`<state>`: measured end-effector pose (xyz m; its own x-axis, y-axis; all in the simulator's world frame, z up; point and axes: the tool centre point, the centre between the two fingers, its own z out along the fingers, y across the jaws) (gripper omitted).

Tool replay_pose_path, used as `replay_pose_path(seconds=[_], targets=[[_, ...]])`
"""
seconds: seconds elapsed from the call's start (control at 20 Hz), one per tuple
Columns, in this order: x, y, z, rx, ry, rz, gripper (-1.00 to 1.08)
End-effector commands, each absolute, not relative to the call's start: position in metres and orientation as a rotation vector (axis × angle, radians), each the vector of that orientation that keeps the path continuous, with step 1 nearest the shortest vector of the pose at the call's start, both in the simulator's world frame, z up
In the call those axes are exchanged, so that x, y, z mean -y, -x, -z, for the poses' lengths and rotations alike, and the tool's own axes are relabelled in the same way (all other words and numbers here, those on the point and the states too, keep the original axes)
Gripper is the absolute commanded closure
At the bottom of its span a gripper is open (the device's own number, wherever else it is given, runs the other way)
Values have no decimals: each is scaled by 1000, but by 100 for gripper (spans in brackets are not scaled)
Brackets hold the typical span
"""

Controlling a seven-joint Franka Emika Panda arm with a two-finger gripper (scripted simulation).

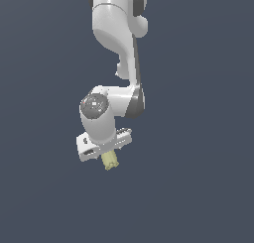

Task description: Pick up the object and move it to a goal position.

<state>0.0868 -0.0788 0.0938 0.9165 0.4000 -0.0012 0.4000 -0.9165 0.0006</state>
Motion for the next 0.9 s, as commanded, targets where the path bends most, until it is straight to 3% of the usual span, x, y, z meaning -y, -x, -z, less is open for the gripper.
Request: replay_pose_path(seconds=[0.0,0.85], targets=[[80,-88,-92,-655,-3072,0,-92],[80,-88,-40,-656,-3072,0,-92]])
